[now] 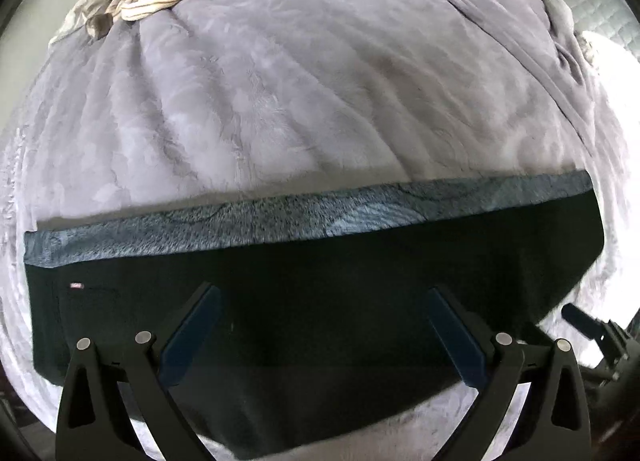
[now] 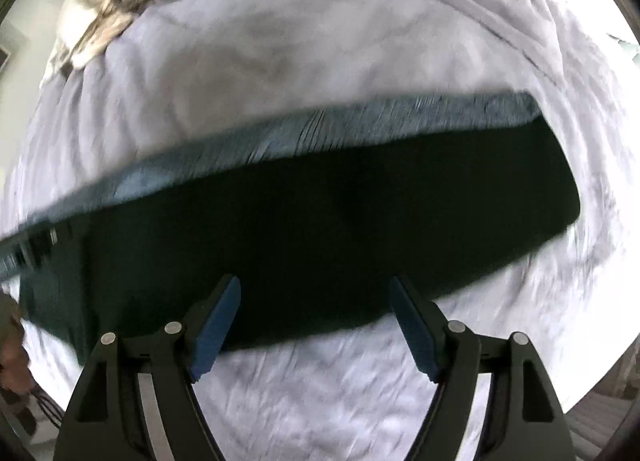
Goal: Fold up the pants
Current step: 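Lay the folded trousers flat on the bed and release both tools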
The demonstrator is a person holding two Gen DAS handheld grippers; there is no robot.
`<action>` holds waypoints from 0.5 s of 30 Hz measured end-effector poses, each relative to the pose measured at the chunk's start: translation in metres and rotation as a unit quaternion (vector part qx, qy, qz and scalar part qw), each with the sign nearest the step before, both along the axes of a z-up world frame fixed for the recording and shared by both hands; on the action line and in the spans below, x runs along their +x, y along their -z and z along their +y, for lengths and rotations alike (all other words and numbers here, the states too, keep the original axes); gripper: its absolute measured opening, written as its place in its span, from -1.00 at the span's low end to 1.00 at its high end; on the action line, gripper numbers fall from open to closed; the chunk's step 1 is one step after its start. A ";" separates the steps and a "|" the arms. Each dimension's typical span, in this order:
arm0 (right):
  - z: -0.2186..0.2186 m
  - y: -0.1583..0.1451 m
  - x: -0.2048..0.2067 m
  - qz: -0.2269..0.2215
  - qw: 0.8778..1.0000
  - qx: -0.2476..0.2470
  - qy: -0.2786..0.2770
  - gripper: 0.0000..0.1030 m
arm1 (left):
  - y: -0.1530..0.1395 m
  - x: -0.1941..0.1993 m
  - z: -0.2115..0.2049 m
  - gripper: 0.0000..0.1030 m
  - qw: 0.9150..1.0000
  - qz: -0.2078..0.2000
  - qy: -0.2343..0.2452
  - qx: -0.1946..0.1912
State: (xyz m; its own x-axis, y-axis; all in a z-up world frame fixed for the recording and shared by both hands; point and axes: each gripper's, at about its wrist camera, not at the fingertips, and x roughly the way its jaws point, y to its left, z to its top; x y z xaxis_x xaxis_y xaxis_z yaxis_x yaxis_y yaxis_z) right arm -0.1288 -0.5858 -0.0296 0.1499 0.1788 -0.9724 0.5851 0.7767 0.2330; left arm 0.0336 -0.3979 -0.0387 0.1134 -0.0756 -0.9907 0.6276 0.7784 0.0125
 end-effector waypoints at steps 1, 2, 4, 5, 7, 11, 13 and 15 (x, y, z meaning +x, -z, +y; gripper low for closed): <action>0.007 -0.003 -0.004 0.004 1.000 -0.001 -0.002 0.55 | -0.004 -0.006 0.000 1.00 1.000 -0.002 0.007 0.002; 0.012 -0.006 -0.007 0.006 1.000 0.000 -0.003 0.55 | -0.005 -0.006 0.001 1.00 1.000 -0.002 0.010 0.003; 0.023 -0.013 -0.014 0.007 1.000 0.004 -0.008 0.58 | -0.010 -0.011 0.004 1.00 1.000 0.000 0.016 0.006; 0.028 -0.015 -0.014 0.009 1.000 0.003 -0.011 0.58 | -0.014 -0.019 0.007 1.00 1.000 0.001 0.017 0.007; 0.038 -0.021 -0.015 0.010 1.000 -0.003 -0.021 0.59 | -0.020 -0.021 0.012 1.00 1.000 0.007 0.014 0.003; 0.054 -0.031 -0.017 0.008 0.999 -0.004 -0.034 0.59 | -0.026 -0.014 0.018 1.00 1.000 0.011 0.006 -0.001; 0.061 -0.035 -0.016 0.007 0.999 -0.003 -0.041 0.59 | -0.031 -0.013 0.022 1.00 1.000 0.004 0.004 -0.002; 0.068 -0.039 -0.016 0.002 0.999 -0.002 -0.045 0.59 | -0.036 -0.011 0.026 1.00 1.000 0.001 -0.002 -0.005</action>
State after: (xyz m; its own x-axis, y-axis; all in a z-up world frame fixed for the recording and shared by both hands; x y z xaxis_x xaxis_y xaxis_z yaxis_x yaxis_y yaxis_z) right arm -0.1451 -0.5180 0.0095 0.1295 0.1879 -0.9736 0.5140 0.8269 0.2280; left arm 0.0223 -0.3721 -0.0023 0.1119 -0.0852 -0.9901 0.6245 0.7810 0.0034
